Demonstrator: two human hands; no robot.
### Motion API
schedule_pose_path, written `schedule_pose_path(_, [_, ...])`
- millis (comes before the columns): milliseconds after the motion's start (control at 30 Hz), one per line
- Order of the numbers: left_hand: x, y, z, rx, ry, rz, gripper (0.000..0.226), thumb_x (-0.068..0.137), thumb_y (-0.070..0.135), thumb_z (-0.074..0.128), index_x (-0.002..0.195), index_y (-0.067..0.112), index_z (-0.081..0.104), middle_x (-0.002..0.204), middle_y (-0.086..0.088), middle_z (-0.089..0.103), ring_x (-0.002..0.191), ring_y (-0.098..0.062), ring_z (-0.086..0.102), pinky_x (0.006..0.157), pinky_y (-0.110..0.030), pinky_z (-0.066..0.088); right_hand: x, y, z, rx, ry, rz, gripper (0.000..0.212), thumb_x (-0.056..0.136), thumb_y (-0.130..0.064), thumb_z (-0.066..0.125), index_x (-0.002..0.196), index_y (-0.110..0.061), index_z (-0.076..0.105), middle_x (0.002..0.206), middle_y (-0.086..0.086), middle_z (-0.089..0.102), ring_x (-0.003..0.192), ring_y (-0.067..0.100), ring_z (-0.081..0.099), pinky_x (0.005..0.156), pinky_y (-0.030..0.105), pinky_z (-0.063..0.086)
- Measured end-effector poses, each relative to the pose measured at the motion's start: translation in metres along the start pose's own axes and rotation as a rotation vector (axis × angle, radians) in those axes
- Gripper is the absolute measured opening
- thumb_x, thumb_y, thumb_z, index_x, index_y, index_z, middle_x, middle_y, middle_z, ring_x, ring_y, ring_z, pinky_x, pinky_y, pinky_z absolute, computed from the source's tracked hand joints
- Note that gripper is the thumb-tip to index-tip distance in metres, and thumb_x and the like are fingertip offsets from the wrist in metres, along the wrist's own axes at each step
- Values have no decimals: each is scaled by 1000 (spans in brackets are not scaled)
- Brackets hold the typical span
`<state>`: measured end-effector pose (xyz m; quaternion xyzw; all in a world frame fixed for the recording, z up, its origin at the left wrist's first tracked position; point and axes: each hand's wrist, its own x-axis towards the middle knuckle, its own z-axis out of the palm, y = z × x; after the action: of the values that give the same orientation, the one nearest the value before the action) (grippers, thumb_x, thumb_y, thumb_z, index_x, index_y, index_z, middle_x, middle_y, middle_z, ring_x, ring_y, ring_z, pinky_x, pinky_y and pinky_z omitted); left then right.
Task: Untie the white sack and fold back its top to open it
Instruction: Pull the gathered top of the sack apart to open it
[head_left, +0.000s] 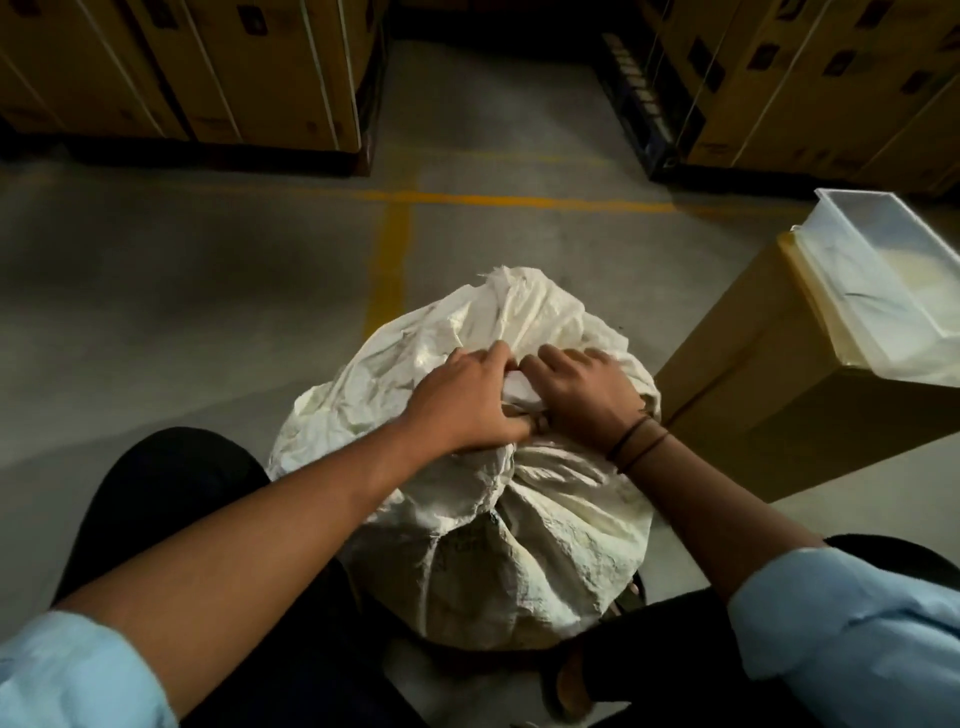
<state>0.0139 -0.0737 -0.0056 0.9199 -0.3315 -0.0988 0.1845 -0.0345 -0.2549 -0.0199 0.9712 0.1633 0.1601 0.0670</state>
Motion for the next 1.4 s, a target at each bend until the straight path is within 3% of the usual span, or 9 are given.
schedule_pose_path(167, [1, -23, -19, -384, -315, -118, 73, 60, 66, 85, 118, 30, 59, 110, 12, 67, 97, -9, 63, 82, -28, 50, 5, -5, -8, -97, 265, -224, 16, 96, -19, 52, 105, -12, 63, 93, 10, 56, 80, 30, 52, 69, 44, 41])
schedule_pose_path(333, [-5, -16, 4, -98, 37, -57, 49, 72, 60, 78, 112, 34, 68, 106, 4, 73, 91, -21, 70, 72, -33, 54, 4, -4, -28, 184, -152, -215, 68, 79, -47, 70, 137, -20, 47, 123, 0, 57, 108, 22, 51, 95, 38, 43])
schedule_pose_path(433, [-13, -3, 14, -125, 134, 6, 45, 74, 58, 76, 109, 33, 63, 102, 5, 68, 88, -20, 68, 67, -29, 49, 1, -1, -25, 199, -116, -157, 47, 82, -41, 69, 122, -23, 52, 106, -4, 66, 92, 22, 62, 81, 35, 41])
schedule_pose_path(567, [-9, -10, 4, -245, -226, -131, 97, 60, 62, 87, 136, 29, 38, 136, -3, 45, 117, -24, 56, 97, -40, 50, 5, 11, -14, 14, -42, -216, 27, 85, -39, 62, 101, -19, 62, 82, 0, 63, 66, 25, 64, 71, 36, 39])
schedule_pose_path(700, [-18, -17, -5, 224, -247, -110, 130, 52, 69, 85, 150, 31, 9, 146, -12, 36, 126, -37, 48, 99, -48, 48, 6, 17, -4, -60, -18, 4, 19, 87, -33, 56, 90, -15, 60, 80, 5, 61, 57, 31, 60, 65, 38, 42])
schedule_pose_path(967, [-16, -21, -29, 39, 63, -32, 28, 77, 8, 66, 104, 15, 62, 102, -12, 66, 91, -35, 66, 64, -35, 46, 1, -34, -30, 200, -201, -122, 106, 81, -53, 61, 159, -8, 7, 163, 15, 19, 151, 31, 18, 123, 43, 23])
schedule_pose_path(1067, [-21, -20, -34, -36, 81, 11, 18, 72, 15, 65, 84, 19, 53, 82, -7, 62, 81, -34, 65, 62, -36, 51, -3, -47, -23, 204, -139, -37, 119, 75, -69, 64, 160, -8, 5, 160, 13, 26, 139, 30, 40, 112, 39, 37])
schedule_pose_path(1233, [-19, -20, -38, 18, -76, 71, 42, 73, 38, 70, 109, 20, 58, 87, 6, 62, 79, -20, 63, 68, -36, 55, 11, -37, -12, 101, 158, 15, 62, 88, -41, 65, 140, -13, 45, 107, 11, 56, 64, 27, 60, 47, 30, 39])
schedule_pose_path(1400, [-10, -40, -46, -201, -300, 21, 113, 57, 67, 87, 150, 36, 29, 146, 11, 49, 125, -12, 51, 106, -34, 44, 10, -13, -21, -35, 457, 13, 23, 90, -27, 67, 109, -15, 72, 108, 9, 53, 83, 31, 59, 52, 36, 46])
